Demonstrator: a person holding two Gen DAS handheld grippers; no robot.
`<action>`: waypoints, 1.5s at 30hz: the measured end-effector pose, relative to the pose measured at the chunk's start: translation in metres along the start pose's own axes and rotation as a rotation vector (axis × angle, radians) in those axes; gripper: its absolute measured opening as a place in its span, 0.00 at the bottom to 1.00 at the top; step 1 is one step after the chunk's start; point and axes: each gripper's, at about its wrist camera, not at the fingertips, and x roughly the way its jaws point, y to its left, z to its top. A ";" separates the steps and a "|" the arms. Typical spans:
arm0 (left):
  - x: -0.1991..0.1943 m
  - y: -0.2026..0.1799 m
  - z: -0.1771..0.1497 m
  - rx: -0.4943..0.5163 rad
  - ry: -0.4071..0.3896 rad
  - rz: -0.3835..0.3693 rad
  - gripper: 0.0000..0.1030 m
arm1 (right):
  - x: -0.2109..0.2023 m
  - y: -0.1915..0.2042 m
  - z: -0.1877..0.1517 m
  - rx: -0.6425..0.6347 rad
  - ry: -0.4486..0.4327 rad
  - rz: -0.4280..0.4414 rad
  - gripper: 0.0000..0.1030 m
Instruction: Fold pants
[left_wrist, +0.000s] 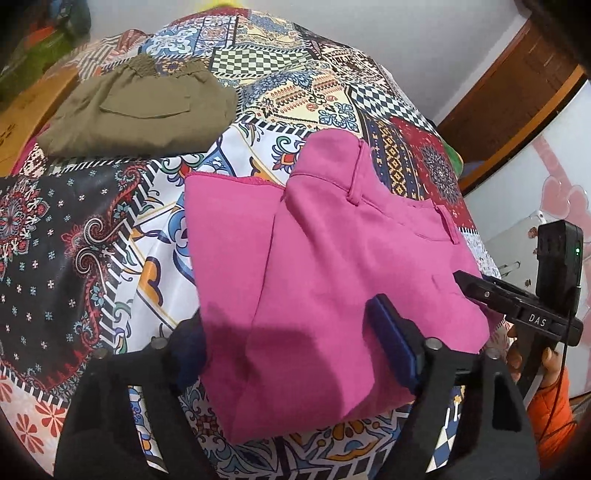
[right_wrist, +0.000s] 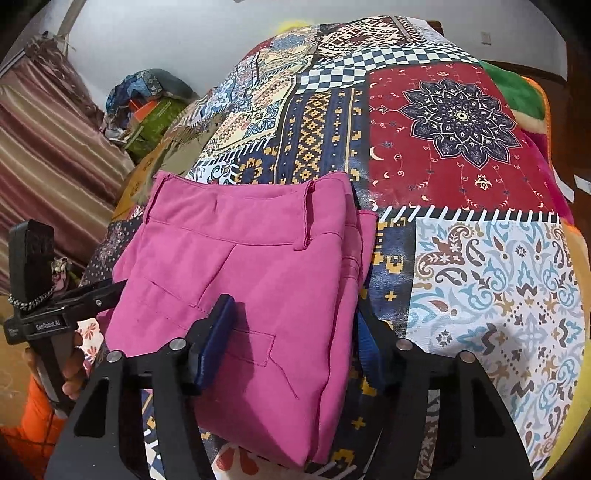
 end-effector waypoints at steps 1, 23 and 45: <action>-0.001 0.001 0.000 0.000 -0.001 0.003 0.71 | -0.001 0.000 0.000 -0.003 -0.001 0.001 0.48; -0.050 -0.028 0.003 0.112 -0.100 0.017 0.14 | -0.043 0.056 0.007 -0.147 -0.135 -0.022 0.16; -0.154 0.049 0.108 0.107 -0.377 0.066 0.14 | -0.022 0.161 0.116 -0.338 -0.322 0.015 0.16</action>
